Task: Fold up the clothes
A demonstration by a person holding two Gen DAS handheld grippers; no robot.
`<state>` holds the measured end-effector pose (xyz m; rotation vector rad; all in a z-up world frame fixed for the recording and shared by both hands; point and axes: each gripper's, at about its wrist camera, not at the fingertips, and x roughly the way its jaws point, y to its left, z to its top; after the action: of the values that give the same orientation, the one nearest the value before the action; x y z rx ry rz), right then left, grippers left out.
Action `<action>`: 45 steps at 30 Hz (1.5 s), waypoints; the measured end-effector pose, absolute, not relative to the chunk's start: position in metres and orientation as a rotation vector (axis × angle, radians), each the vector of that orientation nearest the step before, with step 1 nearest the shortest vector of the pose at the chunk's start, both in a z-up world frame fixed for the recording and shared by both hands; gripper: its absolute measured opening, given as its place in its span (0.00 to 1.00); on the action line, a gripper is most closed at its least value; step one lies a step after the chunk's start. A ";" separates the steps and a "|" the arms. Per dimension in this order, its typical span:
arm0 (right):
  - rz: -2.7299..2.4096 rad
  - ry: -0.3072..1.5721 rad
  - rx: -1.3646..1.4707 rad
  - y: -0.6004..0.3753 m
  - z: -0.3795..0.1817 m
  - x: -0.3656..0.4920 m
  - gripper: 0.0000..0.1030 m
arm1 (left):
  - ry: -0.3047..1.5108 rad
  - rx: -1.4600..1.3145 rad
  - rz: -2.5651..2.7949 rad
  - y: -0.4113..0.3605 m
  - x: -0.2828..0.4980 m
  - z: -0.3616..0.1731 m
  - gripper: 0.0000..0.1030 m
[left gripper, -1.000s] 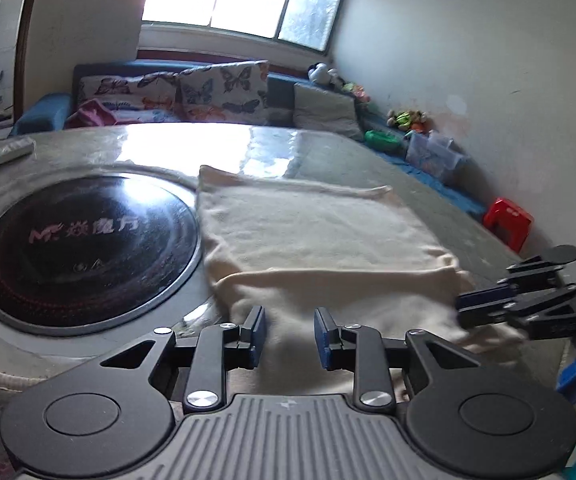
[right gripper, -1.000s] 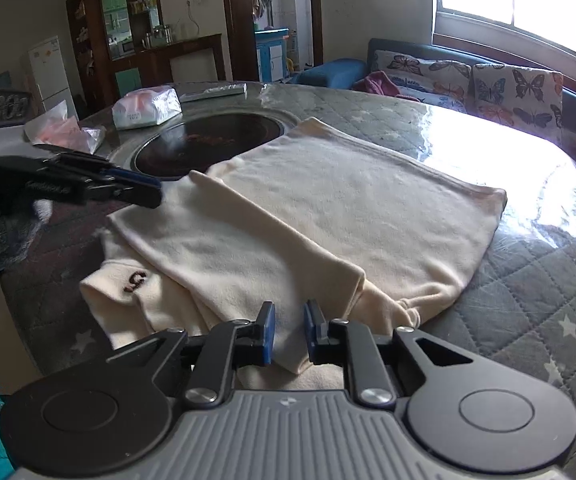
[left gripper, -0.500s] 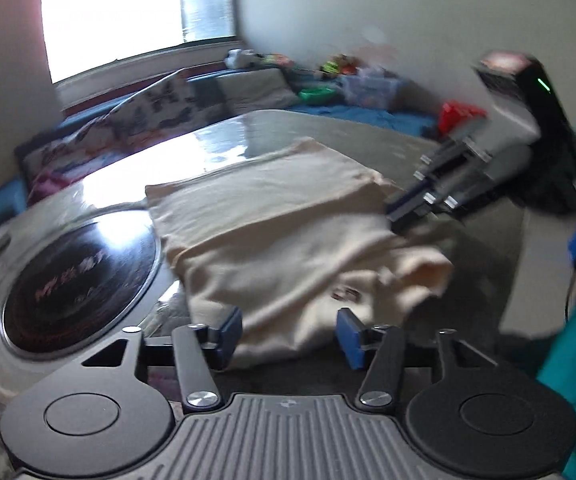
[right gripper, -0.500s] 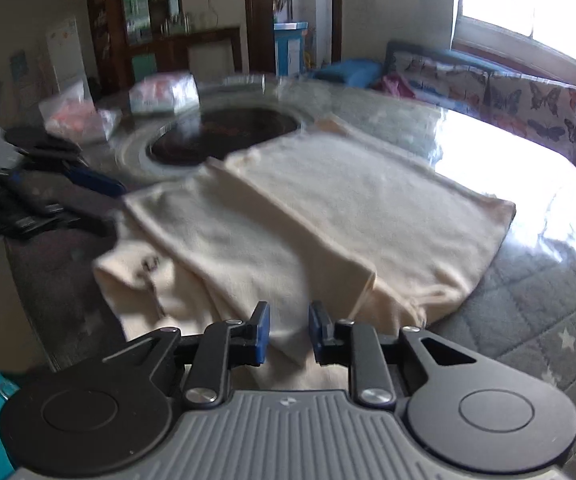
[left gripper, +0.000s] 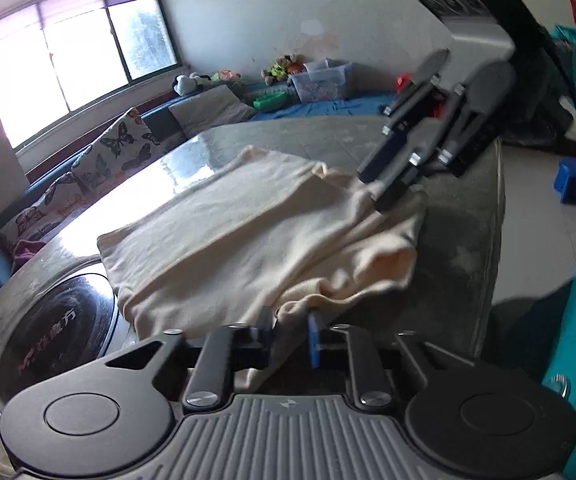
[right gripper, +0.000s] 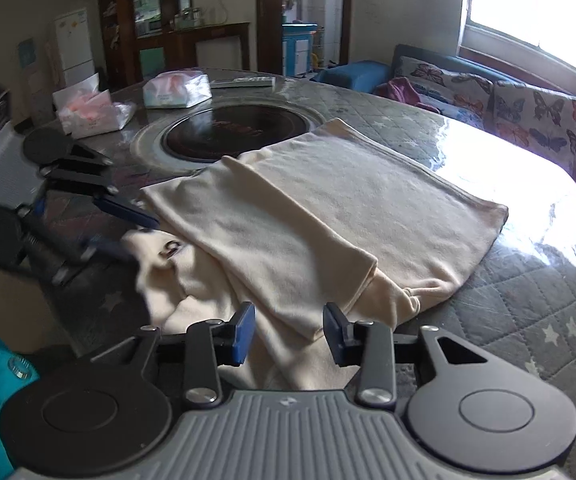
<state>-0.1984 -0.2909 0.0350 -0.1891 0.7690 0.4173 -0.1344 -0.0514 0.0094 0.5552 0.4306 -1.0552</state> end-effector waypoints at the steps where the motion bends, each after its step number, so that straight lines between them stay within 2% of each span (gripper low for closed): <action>1: 0.427 0.766 -0.204 -0.290 0.038 -0.202 0.41 | 0.435 0.523 -1.051 -0.052 -0.129 0.014 0.11; 3: 0.461 0.751 -0.228 -0.290 0.042 -0.209 0.53 | 0.452 0.448 -1.036 -0.055 -0.115 0.024 0.10; 6: 0.503 0.724 -0.252 -0.288 0.046 -0.215 0.59 | 0.494 0.349 -1.026 -0.060 -0.093 0.032 0.09; 11: 0.516 0.703 -0.254 -0.280 0.032 -0.203 0.60 | 0.539 0.289 -1.021 -0.071 -0.073 0.031 0.09; 13: 0.504 0.689 -0.274 -0.276 0.024 -0.197 0.54 | 0.559 0.282 -1.024 -0.071 -0.070 0.028 0.09; 14: 0.501 0.696 -0.281 -0.274 0.019 -0.193 0.47 | 0.566 0.281 -1.022 -0.070 -0.069 0.026 0.10; 15: 0.497 0.707 -0.290 -0.271 0.014 -0.188 0.35 | 0.569 0.283 -1.019 -0.069 -0.070 0.025 0.10; 17: 0.509 0.720 -0.253 -0.274 0.013 -0.182 0.26 | 0.569 0.291 -1.014 -0.064 -0.075 0.023 0.14; 18: 0.517 0.725 -0.230 -0.276 0.014 -0.179 0.14 | 0.559 0.301 -1.014 -0.061 -0.079 0.023 0.17; 19: 0.522 0.731 -0.194 -0.279 0.016 -0.177 0.11 | 0.548 0.315 -1.014 -0.057 -0.083 0.022 0.28; 20: 0.522 0.732 -0.173 -0.281 0.018 -0.176 0.11 | 0.539 0.329 -1.008 -0.053 -0.087 0.021 0.44; 21: 0.521 0.731 -0.154 -0.284 0.021 -0.174 0.10 | 0.531 0.342 -1.000 -0.049 -0.091 0.020 0.48; 28: 0.510 0.723 -0.044 -0.301 0.036 -0.166 0.08 | 0.498 0.486 -0.965 -0.040 -0.106 0.003 0.50; 30: 0.493 0.710 -0.045 -0.302 0.041 -0.166 0.08 | 0.487 0.520 -0.963 -0.040 -0.106 -0.001 0.49; 31: 0.486 0.706 -0.042 -0.303 0.042 -0.166 0.07 | 0.481 0.530 -0.961 -0.040 -0.105 -0.002 0.44; 32: 0.481 0.703 -0.036 -0.303 0.042 -0.166 0.06 | 0.479 0.533 -0.958 -0.041 -0.103 -0.003 0.31; 34: 0.470 0.699 -0.034 -0.304 0.042 -0.168 0.06 | 0.494 0.513 -0.964 -0.040 -0.099 -0.004 0.15; 35: 0.465 0.699 -0.032 -0.304 0.041 -0.168 0.05 | 0.496 0.495 -0.963 -0.039 -0.098 -0.003 0.10; 38: 0.460 0.700 -0.011 -0.304 0.039 -0.170 0.04 | 0.486 0.456 -0.965 -0.036 -0.101 0.004 0.06; 45: 0.463 0.658 0.019 -0.310 0.051 -0.194 0.04 | 0.457 0.404 -0.990 -0.029 -0.129 0.029 0.06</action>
<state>-0.1940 -0.3101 0.0508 0.0192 0.6582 0.4628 -0.1289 -0.0294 0.0293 0.4036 0.4569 -0.9902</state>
